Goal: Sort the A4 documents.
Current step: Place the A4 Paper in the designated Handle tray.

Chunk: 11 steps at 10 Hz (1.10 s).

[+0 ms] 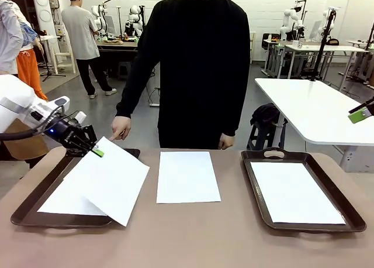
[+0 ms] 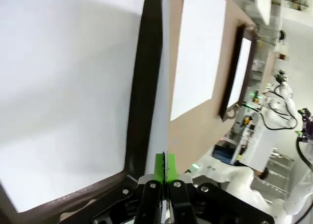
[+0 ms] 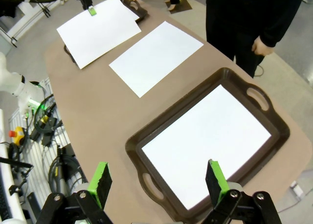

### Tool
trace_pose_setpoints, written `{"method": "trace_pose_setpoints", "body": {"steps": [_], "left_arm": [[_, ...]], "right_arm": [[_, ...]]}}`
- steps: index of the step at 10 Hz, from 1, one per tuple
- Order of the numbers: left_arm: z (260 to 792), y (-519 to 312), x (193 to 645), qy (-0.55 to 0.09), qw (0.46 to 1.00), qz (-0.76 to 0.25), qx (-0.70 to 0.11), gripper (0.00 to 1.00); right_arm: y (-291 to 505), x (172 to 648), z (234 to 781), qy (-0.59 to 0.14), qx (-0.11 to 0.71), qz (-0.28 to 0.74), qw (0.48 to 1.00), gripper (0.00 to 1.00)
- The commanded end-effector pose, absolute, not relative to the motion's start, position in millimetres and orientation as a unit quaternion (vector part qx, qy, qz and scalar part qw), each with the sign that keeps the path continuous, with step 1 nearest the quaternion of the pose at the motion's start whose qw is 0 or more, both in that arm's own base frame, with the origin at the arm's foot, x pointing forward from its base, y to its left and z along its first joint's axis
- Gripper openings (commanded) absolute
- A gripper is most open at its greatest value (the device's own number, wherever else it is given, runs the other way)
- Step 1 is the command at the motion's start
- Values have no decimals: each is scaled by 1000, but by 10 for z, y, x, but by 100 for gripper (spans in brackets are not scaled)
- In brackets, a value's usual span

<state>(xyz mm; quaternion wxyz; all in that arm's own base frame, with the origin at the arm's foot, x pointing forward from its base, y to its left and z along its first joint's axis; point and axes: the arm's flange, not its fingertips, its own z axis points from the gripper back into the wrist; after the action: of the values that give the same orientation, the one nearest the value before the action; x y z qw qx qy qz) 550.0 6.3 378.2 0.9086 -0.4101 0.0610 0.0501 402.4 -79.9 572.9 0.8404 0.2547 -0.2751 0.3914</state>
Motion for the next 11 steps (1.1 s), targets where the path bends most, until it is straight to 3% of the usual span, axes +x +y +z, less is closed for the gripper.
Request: {"method": "trace_pose_setpoints", "body": {"steps": [1, 11], "left_arm": [[3956, 11, 5529, 52, 939, 33, -338, 1], [3634, 386, 5870, 48, 961, 86, -257, 1]], "right_arm": [[-794, 4028, 5719, -276, 254, 391, 841, 100], [-794, 4028, 5719, -276, 254, 391, 841, 100]]}}
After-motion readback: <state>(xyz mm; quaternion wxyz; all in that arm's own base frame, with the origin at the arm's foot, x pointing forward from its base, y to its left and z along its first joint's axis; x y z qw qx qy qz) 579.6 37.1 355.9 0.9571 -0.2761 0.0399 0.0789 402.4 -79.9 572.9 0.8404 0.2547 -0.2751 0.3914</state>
